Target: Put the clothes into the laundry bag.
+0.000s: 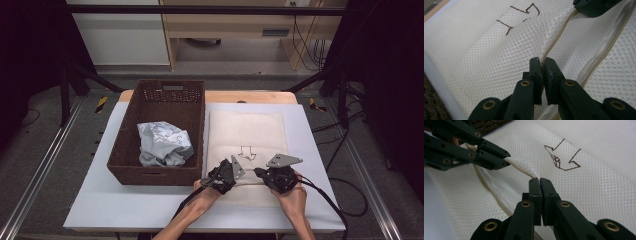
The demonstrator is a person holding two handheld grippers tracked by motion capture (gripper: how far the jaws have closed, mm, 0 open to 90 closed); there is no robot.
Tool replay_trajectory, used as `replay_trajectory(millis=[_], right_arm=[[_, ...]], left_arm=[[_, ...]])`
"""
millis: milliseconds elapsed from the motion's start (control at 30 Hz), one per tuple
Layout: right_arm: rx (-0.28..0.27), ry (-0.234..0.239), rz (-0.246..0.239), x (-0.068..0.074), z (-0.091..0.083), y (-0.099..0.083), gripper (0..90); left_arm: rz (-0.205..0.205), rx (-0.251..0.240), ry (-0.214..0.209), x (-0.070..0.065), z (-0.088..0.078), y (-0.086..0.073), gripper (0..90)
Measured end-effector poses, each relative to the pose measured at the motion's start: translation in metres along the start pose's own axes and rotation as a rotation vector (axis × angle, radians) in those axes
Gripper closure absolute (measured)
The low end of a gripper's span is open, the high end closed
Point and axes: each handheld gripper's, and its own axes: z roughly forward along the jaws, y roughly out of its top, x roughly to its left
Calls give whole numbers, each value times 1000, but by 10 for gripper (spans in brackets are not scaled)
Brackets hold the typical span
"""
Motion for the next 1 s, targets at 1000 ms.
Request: replay_trajectory(millis=[1000], right_arm=[[-98,-75,21,0,-2,3,872]], left_arm=[[-150,-168,-109,12,-45,5,570]])
